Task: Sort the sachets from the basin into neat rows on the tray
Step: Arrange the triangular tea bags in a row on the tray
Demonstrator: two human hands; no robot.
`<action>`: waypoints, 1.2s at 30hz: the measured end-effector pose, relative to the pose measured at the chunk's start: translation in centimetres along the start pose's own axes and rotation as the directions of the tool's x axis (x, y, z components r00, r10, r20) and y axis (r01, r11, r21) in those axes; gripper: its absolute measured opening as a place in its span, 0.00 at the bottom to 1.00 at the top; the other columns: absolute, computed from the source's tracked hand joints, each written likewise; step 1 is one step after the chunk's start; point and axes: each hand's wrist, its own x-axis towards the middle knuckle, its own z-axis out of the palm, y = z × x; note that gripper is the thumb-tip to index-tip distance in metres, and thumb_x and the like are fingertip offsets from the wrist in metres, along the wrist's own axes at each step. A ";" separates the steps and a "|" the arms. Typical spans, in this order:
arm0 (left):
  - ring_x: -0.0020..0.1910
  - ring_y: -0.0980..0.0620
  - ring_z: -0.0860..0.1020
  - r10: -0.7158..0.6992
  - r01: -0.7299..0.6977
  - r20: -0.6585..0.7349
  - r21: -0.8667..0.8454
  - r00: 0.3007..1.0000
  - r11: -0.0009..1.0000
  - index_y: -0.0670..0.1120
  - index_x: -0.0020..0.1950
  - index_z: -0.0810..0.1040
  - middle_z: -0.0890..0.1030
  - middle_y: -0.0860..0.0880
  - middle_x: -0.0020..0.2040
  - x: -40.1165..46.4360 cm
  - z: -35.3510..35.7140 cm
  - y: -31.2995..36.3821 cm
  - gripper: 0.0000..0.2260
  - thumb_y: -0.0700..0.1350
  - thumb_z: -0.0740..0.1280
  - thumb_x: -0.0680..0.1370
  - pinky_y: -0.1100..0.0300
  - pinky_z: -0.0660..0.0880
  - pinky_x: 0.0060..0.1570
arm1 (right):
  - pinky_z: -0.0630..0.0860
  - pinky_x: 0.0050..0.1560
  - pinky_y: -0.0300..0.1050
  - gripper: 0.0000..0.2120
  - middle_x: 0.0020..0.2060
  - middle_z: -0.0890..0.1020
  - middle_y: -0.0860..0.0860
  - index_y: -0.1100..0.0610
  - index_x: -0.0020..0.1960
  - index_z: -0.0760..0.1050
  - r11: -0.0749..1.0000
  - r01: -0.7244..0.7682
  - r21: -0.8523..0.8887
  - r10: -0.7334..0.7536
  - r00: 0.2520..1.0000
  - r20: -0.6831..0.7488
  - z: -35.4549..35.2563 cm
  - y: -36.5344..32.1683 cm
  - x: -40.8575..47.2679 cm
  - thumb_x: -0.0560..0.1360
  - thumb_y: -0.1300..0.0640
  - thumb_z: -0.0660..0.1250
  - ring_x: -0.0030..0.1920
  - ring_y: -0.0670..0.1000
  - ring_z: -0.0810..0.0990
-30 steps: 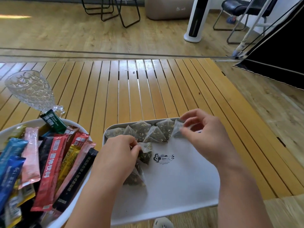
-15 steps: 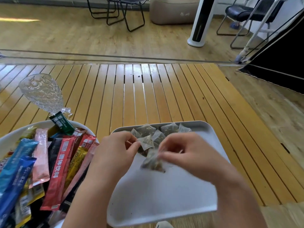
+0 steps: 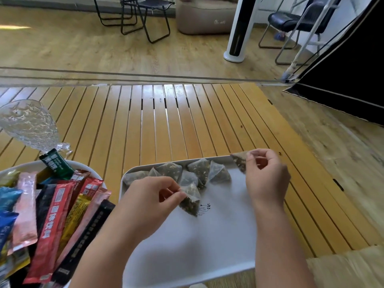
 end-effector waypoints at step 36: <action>0.38 0.60 0.79 -0.024 -0.021 -0.143 -0.306 0.989 0.952 0.55 0.46 0.81 0.82 0.59 0.37 0.6 2.1 0.3 0.05 0.52 0.67 0.77 0.58 0.78 0.42 | 0.76 0.41 0.35 0.01 0.37 0.85 0.46 0.49 0.43 0.84 0.905 -0.045 0.424 -0.124 0.923 0.364 -3.3 -1.3 0.0 0.71 0.53 0.73 0.38 0.44 0.81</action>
